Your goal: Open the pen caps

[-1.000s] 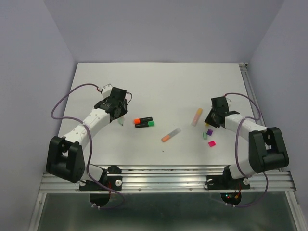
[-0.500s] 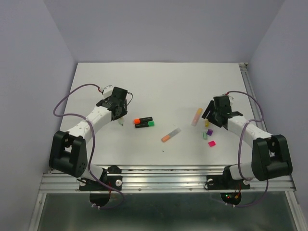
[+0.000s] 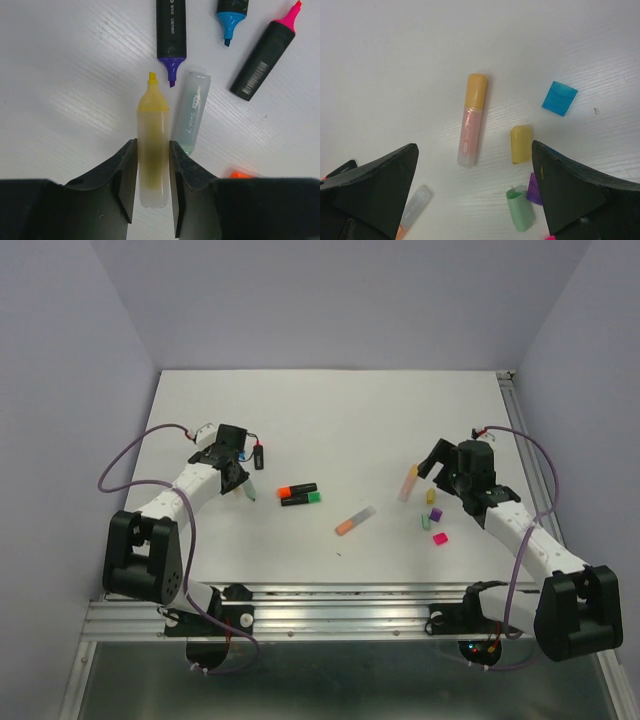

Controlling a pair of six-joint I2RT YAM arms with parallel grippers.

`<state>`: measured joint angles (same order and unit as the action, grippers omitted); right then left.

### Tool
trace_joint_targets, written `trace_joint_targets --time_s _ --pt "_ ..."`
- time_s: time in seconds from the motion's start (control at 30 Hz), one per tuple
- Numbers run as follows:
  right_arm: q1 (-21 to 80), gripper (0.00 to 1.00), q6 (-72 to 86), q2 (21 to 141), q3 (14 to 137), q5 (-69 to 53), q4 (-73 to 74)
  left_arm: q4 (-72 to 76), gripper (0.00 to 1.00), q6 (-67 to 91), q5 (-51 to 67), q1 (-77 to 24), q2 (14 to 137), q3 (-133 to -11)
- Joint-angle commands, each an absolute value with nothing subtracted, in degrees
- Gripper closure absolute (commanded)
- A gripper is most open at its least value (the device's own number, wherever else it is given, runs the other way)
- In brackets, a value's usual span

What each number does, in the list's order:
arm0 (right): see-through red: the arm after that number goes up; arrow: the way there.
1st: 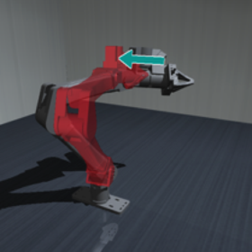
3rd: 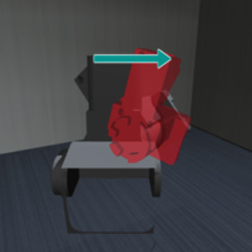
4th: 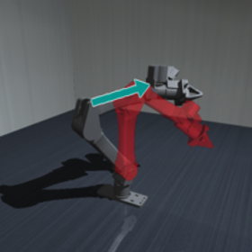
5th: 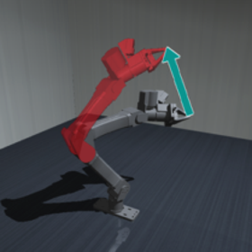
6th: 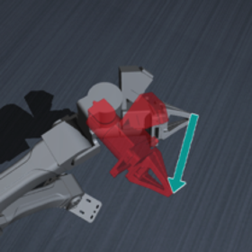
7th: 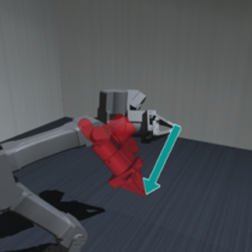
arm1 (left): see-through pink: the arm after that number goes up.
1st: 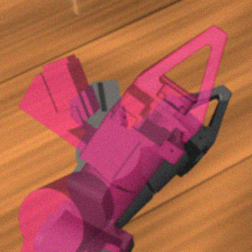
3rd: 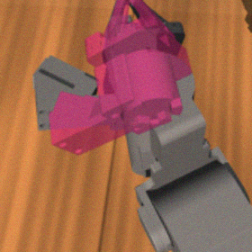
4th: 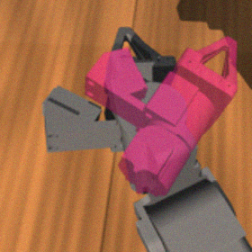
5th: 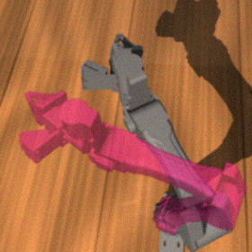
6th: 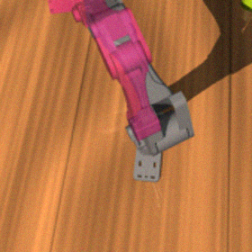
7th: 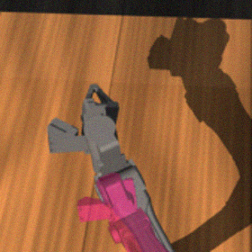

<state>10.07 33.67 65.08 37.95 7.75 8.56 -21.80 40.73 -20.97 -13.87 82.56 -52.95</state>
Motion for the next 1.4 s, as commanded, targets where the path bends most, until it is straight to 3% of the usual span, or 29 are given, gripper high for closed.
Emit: trace_joint_targets --time_s 0.0,0.17,0.43,0.47,0.57,0.63,0.77,0.93,0.97,1.0,1.1,1.37 --pt "9.5 0.0 32.3 64.3 37.0 7.3 5.5 -20.6 0.81 40.4 -23.5 -12.9 84.6 -52.2" --pt "9.5 0.0 32.3 64.8 37.2 7.6 6.0 -20.4 0.8 41.2 -23.1 -10.8 87.5 -51.2" --pt "9.6 0.0 32.3 66.6 37.9 8.3 6.9 -16.6 0.68 37.4 -20.2 -10.3 90.4 -50.9" --pt "9.6 0.0 32.3 66.7 38.0 8.1 6.9 -16.4 0.58 37.1 -19.9 -10.4 90.4 -50.8" --pt "9.5 0.0 32.3 67.0 38.1 8.1 7.0 -16.2 0.46 36.7 -19.3 -10.3 89.7 -50.5" --pt "9.6 0.0 32.3 66.9 38.1 8.1 7.2 -16.5 0.45 36.2 -18.7 -10.4 88.6 -50.5" --pt "9.6 0.0 32.3 66.4 38.1 8.0 7.4 -17.3 0.29 36.5 -17.3 -10.5 82.4 -49.6" --pt "9.5 0.0 32.3 65.7 38.1 7.8 7.5 -17.2 0.17 36.7 -12.4 -14.5 74.5 -50.4" --pt "9.5 0.0 32.4 65.6 38.1 7.6 7.4 -17.2 0.13 36.0 -12.5 -16.2 72.4 -50.8" --pt "9.6 0.0 32.4 65.5 38.0 7.6 7.2 -17.2 0.02 35.4 -12.7 -18.1 71.6 -51.3" --pt "9.5 0.0 32.3 65.7 38.0 6.9 7.0 -16.8 0.01 32.0 -11.8 -28.5 70.8 -53.6" --pt "9.6 0.0 32.1 65.7 38.1 6.5 7.2 -8.3 0.01 25.2 -1.6 -41.8 71.7 -52.7"
